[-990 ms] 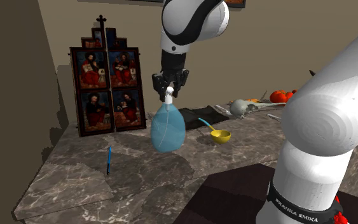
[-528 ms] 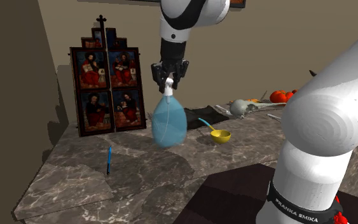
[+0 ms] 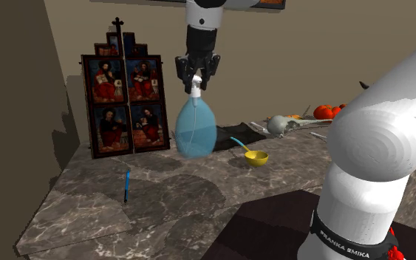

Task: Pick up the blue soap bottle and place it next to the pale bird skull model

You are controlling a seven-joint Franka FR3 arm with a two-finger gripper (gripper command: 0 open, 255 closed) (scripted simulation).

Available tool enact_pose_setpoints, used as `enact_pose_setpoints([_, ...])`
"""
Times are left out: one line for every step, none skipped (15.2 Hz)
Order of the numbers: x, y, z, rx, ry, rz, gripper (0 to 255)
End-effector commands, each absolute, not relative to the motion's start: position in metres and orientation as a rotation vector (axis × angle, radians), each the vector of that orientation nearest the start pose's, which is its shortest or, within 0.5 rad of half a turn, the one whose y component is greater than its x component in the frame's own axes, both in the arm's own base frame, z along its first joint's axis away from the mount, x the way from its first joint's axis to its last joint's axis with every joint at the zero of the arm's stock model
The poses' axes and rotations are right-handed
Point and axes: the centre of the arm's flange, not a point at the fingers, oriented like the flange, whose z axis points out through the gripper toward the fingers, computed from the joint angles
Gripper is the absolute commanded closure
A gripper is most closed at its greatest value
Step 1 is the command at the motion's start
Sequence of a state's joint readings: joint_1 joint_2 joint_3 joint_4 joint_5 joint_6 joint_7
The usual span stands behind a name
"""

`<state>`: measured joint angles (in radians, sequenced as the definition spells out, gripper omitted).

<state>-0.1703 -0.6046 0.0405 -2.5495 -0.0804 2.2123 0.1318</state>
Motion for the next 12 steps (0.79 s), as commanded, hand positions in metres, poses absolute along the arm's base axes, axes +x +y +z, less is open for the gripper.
enact_pose_setpoints([0.385,-0.051,0.507,-3.186,0.362,-0.43,255])
enact_pose_setpoints([0.385,-0.051,0.512,-3.186,0.362,-0.43,255])
enact_pose_setpoints([0.385,-0.051,0.518,-3.186,0.362,-0.43,255])
enact_pose_setpoints([0.385,-0.051,0.523,-3.186,0.362,-0.43,255])
enact_pose_setpoints([0.385,-0.051,0.528,-3.186,0.362,-0.43,255])
enact_pose_setpoints([0.385,-0.051,0.533,-3.186,0.362,-0.43,255])
enact_pose_setpoints([0.385,-0.051,0.539,-3.186,0.362,-0.43,255])
enact_pose_setpoints([0.385,-0.051,0.544,-3.186,0.362,-0.43,255])
enact_pose_setpoints([0.385,-0.051,0.549,-3.186,0.362,-0.43,255])
enact_pose_setpoints([0.385,-0.051,0.554,-3.186,0.362,-0.43,255])
enact_pose_setpoints([0.385,-0.051,0.56,-3.186,0.362,-0.43,255])
enact_pose_setpoints([0.385,-0.051,0.565,-3.186,0.362,-0.43,255])
